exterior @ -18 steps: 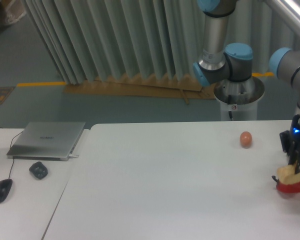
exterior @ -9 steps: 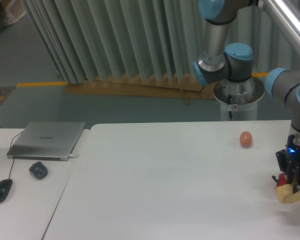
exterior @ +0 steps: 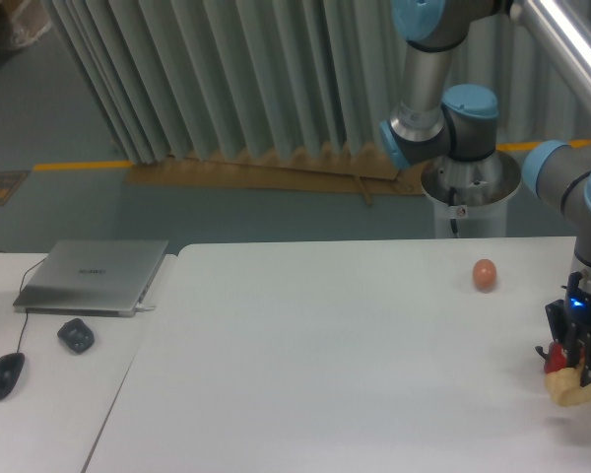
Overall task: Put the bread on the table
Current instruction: 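Lower the bread onto the table and open the gripper, then lift the open gripper up away from the bread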
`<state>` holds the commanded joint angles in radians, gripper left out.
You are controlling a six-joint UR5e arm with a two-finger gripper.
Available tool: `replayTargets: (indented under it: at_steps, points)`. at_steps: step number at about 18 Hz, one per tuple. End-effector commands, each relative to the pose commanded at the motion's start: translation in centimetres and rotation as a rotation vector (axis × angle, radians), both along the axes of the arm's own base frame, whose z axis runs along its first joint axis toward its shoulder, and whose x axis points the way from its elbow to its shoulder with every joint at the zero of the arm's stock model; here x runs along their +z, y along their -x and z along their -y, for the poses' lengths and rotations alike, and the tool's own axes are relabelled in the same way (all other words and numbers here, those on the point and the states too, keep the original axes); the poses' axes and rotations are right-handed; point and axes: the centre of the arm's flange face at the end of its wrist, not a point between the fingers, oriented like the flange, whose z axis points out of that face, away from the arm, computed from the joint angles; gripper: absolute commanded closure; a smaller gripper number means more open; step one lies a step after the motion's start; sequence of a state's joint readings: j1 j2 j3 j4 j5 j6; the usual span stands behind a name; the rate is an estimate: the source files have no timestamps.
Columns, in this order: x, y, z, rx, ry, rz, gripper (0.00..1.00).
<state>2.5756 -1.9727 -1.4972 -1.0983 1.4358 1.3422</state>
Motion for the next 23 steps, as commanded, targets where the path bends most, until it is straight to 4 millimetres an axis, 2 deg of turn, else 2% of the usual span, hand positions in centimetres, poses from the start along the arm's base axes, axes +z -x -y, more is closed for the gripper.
replayTargets:
  at_steps: [2,5,10,12,15,18,20,23]
  points:
    - [0.3,0.0,0.2,0.001,0.013,-0.014,0.0]
    - [0.2,-0.2,0.2,-0.001,0.077,-0.055,0.0]
    - [0.2,-0.5,0.1,-0.002,0.077,-0.053,0.0]
    - [1.1,-0.4,0.9,-0.007,0.092,-0.073,0.0]
    - [0.5,-0.2,2.2,-0.068,0.208,-0.109,0.0]
    - [0.6,0.3,2.9,-0.074,0.217,-0.109,0.0]
    - [1.3,0.3,3.5,-0.085,0.221,-0.111,0.0]
    - [2.4,1.2,5.7,-0.138,0.229,-0.101,0.0]
